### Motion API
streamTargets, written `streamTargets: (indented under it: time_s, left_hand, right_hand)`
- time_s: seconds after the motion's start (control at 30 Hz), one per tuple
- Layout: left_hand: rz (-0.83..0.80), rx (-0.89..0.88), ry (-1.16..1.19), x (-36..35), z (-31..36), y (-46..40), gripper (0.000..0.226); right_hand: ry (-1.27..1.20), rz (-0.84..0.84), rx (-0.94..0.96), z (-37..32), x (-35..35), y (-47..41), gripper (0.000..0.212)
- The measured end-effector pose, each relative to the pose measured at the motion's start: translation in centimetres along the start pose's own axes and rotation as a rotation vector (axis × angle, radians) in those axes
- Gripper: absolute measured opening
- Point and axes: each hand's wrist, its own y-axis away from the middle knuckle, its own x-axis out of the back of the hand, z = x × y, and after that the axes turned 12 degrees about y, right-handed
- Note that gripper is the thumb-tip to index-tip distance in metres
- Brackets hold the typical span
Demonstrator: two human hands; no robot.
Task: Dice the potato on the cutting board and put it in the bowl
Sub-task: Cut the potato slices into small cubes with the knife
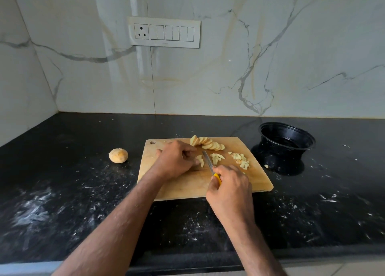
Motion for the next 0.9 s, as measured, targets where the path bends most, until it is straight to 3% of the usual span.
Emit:
streamTargets:
  time_s: [0.1, 0.2, 0.33, 0.5, 0.63, 0.77, 0.9]
  left_hand:
    - [-0.02, 0.027, -0.039, -0.2, 0.0, 0.0, 0.027]
    - [0.019, 0.037, -0.018, -0.6, 0.2, -0.1, 0.008]
    - [0.06, 0.064, -0.03, -1.1, 0.3, -0.1, 0.018]
    - [0.089, 0.1, 0.001, -1.1, 0.7, -0.2, 0.009]
    - [0.104, 0.103, 0.094, -0.7, 0.7, -0.1, 0.02]
    - [0.128, 0.048, 0.094, -0.6, 0.6, 0.0, 0.008]
    - [0.09, -0.022, -0.004, -0.9, 1.0, 0.3, 0.034]
  right_hand:
    - [0.039, -0.017, 0.016, -0.3, 0.1, 0.1, 0.026]
    - [0.084, -0.029, 0.005, -0.5, 0.2, 0.2, 0.028]
    - [0.114, -0.049, 0.003, -0.6, 0.1, 0.2, 0.029]
    - [0.12, -0.028, -0.031, -0.4, 0.0, 0.2, 0.027]
    - [0.121, -0.022, -0.034, -0.4, -0.1, 0.2, 0.026]
    - [0.104, -0.013, -0.04, -0.2, -0.1, 0.2, 0.025]
    - [0.083, -0.012, -0.042, -0.2, -0.1, 0.1, 0.024]
